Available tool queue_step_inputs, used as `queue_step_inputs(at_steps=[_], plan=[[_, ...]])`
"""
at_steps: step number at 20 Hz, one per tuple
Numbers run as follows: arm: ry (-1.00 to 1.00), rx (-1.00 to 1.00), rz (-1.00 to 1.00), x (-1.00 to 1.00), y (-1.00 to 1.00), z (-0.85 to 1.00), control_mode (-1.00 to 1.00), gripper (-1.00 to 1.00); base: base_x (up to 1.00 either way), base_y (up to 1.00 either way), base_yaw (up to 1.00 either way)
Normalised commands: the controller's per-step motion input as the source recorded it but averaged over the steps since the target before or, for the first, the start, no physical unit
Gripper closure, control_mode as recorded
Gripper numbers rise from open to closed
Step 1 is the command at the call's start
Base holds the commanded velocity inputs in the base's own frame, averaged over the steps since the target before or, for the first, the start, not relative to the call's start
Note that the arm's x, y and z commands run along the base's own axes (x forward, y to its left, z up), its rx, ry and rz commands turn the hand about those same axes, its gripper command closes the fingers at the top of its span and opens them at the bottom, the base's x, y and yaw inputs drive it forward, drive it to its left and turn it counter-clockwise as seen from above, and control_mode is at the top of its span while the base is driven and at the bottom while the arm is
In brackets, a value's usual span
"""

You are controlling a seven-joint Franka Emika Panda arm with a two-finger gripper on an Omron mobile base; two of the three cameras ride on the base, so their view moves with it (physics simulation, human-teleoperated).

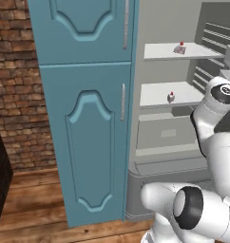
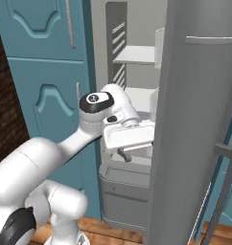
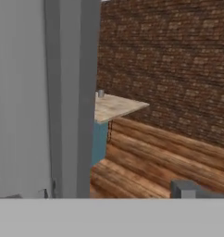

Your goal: Take the cakes from the fridge and place them on the empty tray on the dining counter.

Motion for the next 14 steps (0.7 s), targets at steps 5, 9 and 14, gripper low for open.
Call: queue_step_inputs(at_steps=[5,9,14], plan=[[-0.08,-0.03,-0.06,-0.36,-1.0,0.0,-1.0,-1.0,0.0,0.0,0.0],[-0.09,0.0,-0.01,-0.24,-0.96,0.0,-1.0,-1.0,0.0,0.0,0.0],[-0.14,0.02,0.13,-0.34,-0.02,0.12,-1.0,-1.0,0.0,0.0,0.0]])
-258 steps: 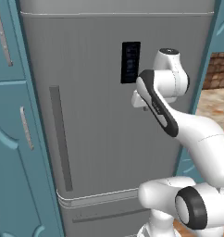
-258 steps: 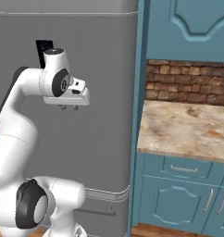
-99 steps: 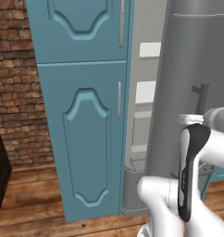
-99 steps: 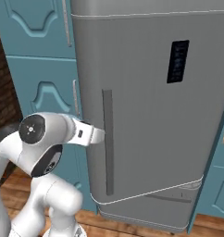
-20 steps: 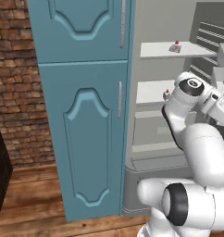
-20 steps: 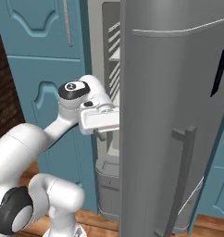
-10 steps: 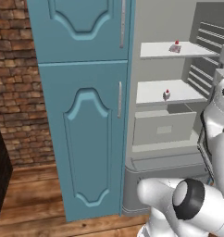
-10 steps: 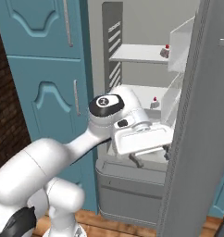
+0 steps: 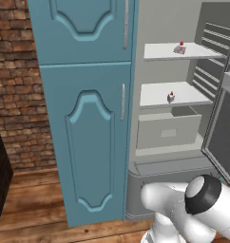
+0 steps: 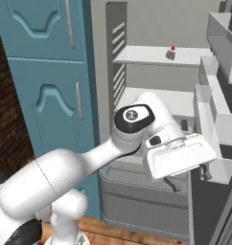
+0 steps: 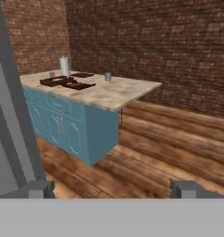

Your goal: Take the cakes from the fridge and place them on the empty tray on the dining counter.

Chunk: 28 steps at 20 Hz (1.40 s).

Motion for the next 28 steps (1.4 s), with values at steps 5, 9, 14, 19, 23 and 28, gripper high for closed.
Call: queue_step_inputs(at_steps=[5,9,14,19,23,28], plan=[[-0.11,0.02,0.49,-0.46,0.9,0.05,-1.0,-1.0,0.0,0.0,0.0],[0.0,0.0,0.58,-0.26,1.0,0.0,-1.0,-1.0,0.0,0.0,0.0],[0.0,0.0,0.62,-0.09,1.0,0.0,-1.0,-1.0,0.0,0.0,0.0],[0.02,0.05,0.59,0.05,1.0,0.06,-1.0,-1.0,0.0,0.0,0.0],[0.04,0.09,0.48,0.36,0.87,0.2,-1.0,-1.0,0.0,0.0,0.0],[0.13,0.12,0.41,0.45,0.54,0.31,-1.0,-1.0,0.0,0.0,0.0]])
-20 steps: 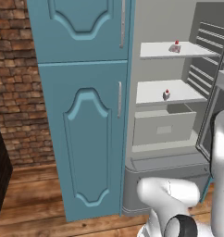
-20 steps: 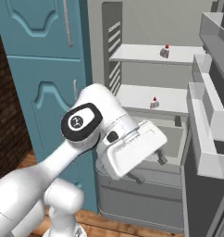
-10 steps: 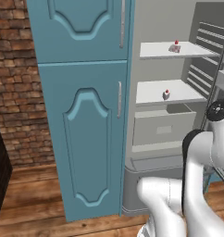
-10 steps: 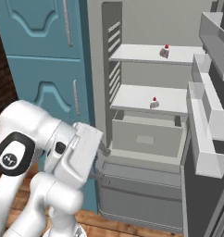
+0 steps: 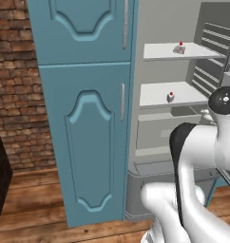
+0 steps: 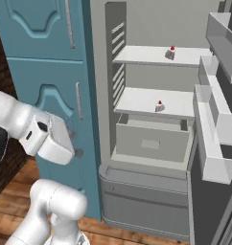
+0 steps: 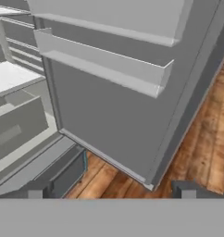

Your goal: Take the cakes from the fridge and place them on the empty tray on the dining counter.

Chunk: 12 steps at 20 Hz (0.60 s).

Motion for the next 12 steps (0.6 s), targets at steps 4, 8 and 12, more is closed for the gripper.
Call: queue_step_inputs(at_steps=[4,8,12], plan=[[0.12,0.16,0.46,0.24,0.35,0.13,-1.0,-1.0,0.0,0.0,0.0],[0.08,0.17,0.44,0.21,0.43,0.0,-1.0,-1.0,0.0,0.0,0.0],[0.06,0.15,0.39,0.25,0.36,0.0,-1.0,-1.0,0.0,0.0,0.0]])
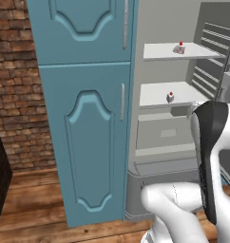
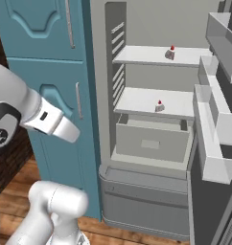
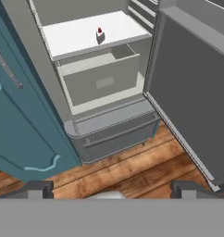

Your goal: Take the cakes from the fridge and place them on the empty tray on the dining counter.

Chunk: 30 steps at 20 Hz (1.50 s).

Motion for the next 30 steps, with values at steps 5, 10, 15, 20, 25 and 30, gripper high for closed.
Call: queue_step_inputs(at_steps=[5,10,15,20,25,30], plan=[[0.01,0.01,0.06,0.12,0.07,0.0,-1.0,-1.0,0.0,0.0,0.0],[-0.01,0.0,0.0,0.0,0.0,0.0,1.0,-1.0,0.0,-0.04,0.0],[0.0,0.0,0.0,0.0,0.0,0.0,1.0,-1.0,0.07,-0.4,0.0],[0.0,0.0,0.0,0.0,0.0,0.0,1.0,-1.0,0.32,-0.27,0.0],[0.0,0.0,0.0,0.0,0.0,0.0,1.0,-1.0,0.62,-0.03,0.0],[0.0,0.0,0.0,0.0,0.0,0.0,1.0,-1.0,0.65,-0.37,0.0]])
